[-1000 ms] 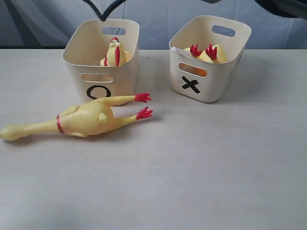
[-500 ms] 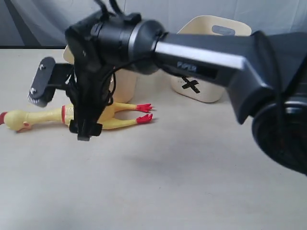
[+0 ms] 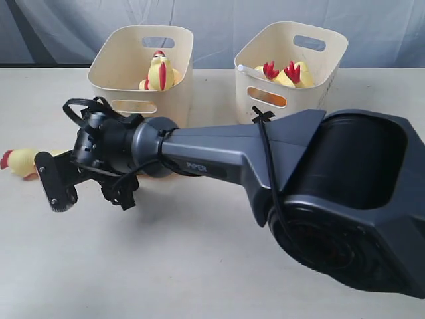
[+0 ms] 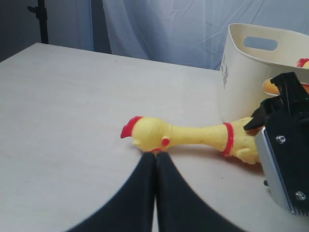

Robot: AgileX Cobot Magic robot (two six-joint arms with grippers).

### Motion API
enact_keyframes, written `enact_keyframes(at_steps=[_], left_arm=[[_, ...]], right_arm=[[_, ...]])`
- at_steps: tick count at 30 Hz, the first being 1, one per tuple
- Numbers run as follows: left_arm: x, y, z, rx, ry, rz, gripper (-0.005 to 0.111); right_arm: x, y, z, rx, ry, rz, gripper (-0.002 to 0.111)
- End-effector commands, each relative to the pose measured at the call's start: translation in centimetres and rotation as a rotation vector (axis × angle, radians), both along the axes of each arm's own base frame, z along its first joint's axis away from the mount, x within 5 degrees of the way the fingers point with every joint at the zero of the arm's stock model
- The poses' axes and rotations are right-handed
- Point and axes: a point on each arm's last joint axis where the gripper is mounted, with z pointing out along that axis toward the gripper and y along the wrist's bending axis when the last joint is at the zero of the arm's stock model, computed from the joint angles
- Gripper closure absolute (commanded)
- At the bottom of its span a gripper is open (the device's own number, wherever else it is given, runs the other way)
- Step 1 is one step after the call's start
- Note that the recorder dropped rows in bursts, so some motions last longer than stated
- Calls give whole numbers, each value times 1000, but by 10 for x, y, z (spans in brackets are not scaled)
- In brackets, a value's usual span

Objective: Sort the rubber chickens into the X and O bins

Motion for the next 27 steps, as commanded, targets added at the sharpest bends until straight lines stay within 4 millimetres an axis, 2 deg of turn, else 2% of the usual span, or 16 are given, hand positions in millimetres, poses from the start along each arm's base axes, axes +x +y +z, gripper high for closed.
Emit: enact_keyframes(at_steps=[1,5,8,10,12,13,14,15,16,17,18,20,22,23,25,27], left_arm=[[0,0,1,-5,-6,-4,107],[0,0,1,-5,-6,-4,107],[0,0,1,-5,-6,-4,107],[0,0,1,-5,-6,-4,107],[0,0,1,-5,-6,-4,107],[0,0,1,-5,-6,-4,107],[0,0,1,-5,-6,-4,107],[0,0,1,-5,-6,-4,107],[0,0,1,-5,-6,-4,107],[0,0,1,-5,-6,-4,107],[0,0,1,-5,-6,-4,107],[0,0,1,-5,-6,-4,107],[0,0,1,-5,-6,-4,107],[0,0,1,-5,-6,-4,107],[0,0,1,-5,-6,-4,107],[0,0,1,-5,-6,-4,107]], right_arm=[[19,-9,-12,-16,-87,-77,51],[21,-17,-21,-92,-106,-143,109],[13,-13,-15,-65,-100,-178,109],[-3,0,12,30,-109,-172,109],[-29,16,61,199,-89,-159,109],[-47,26,102,375,-29,-154,109],[-54,30,120,462,-2,-138,109],[-65,34,163,667,62,-104,109],[-69,35,181,756,94,-90,109],[-69,32,217,936,91,-24,109],[-60,27,238,1059,54,30,109],[-31,12,251,1169,-14,58,109],[15,-9,240,1188,-65,-3,109],[50,-25,227,1215,-82,-57,109],[91,-46,203,1293,-62,-145,109],[112,-56,189,1376,-82,-139,109]])
